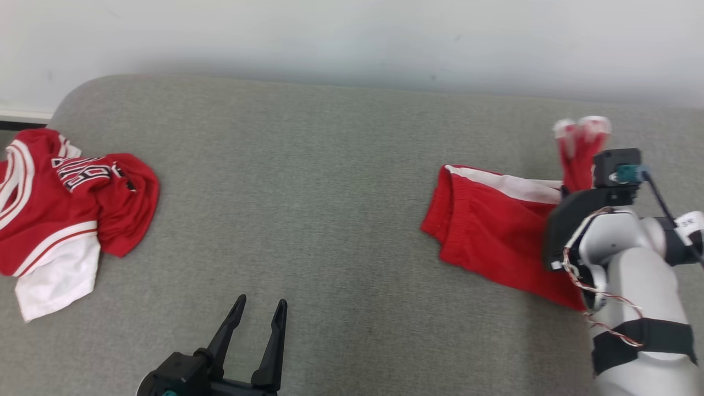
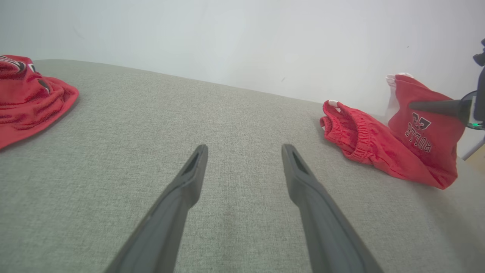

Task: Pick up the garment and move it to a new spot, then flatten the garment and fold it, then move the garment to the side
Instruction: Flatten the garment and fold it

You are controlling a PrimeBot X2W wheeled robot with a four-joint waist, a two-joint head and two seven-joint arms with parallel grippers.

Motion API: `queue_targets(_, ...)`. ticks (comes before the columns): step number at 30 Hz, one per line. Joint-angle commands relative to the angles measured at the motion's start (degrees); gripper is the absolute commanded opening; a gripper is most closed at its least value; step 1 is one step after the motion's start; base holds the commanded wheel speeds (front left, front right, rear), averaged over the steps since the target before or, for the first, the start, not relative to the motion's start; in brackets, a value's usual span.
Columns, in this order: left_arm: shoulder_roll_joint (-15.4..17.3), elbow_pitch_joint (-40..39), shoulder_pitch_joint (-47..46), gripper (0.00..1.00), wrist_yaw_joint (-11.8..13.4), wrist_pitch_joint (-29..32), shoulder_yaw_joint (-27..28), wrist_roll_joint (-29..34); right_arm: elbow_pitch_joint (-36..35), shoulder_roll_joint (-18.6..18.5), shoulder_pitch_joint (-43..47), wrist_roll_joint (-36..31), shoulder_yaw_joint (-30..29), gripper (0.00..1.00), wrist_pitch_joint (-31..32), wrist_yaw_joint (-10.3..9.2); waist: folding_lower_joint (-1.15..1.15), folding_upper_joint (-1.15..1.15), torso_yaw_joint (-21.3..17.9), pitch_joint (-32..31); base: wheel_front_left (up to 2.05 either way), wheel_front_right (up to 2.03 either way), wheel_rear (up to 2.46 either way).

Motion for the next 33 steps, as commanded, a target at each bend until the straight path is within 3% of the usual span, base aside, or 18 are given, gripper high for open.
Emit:
queue_targets(1,-0.2,0.1,0.2,1.0,0.0,-0.2,0.0,-0.9,1.4,0.6,-0.7,0.2,1.1,0.0,-0.2,0.02,0.0,0.0,1.5,-0.1,0.0,0.0,0.0)
queue_targets(11,-1.0,0.7,0.7,1.0,0.0,-0.2,-0.7,-1.2,10.4,1.6,-2.9,3.0,6.9,0.0,-2.0,0.02,0.0,0.0,6.2,0.3,0.0,0.0,0.0)
queue_targets(18,-1.2,0.7,1.1,1.0,0.0,-0.2,-0.4,-1.1,13.2,1.6,-3.2,5.4,9.5,0.0,-2.4,0.02,0.0,0.0,7.3,0.0,0.0,0.0,0.0)
queue_targets(19,-1.2,0.8,1.2,1.0,0.0,-0.2,-0.4,-1.1,13.3,1.6,-3.3,5.9,9.8,0.27,-2.9,0.02,0.0,0.0,7.3,-0.1,0.0,0.0,0.0)
queue_targets(20,-1.2,0.8,1.3,1.0,0.0,-0.2,-0.3,-1.1,13.5,1.6,-3.4,6.9,9.8,0.89,-3.2,0.02,0.0,0.0,7.3,-0.2,0.0,0.0,0.0)
queue_targets(21,-1.2,0.8,1.3,1.0,0.0,-0.2,-0.1,-1.1,13.5,1.6,-3.5,8.7,10.3,1.0,-3.8,0.02,0.0,0.0,7.2,-0.3,0.0,0.0,0.0)
queue_targets(25,-1.2,0.9,1.5,1.0,0.0,-0.2,0.2,-0.9,11.9,1.6,-3.6,20.1,13.7,1.0,-4.0,0.02,0.0,0.0,6.5,-1.2,0.0,0.0,0.0)
queue_targets(28,-1.2,0.8,2.2,1.0,0.0,-0.2,0.6,-0.8,7.6,1.5,-3.2,24.6,15.0,1.0,-4.3,0.02,0.0,0.0,5.4,-2.0,0.0,0.0,0.0)
queue_targets(33,-1.3,0.8,2.6,1.0,0.0,-0.2,0.5,-0.8,0.8,-1.3,0.0,19.8,9.7,1.0,-5.0,0.02,0.0,0.0,4.2,-2.8,0.0,0.0,0.0)
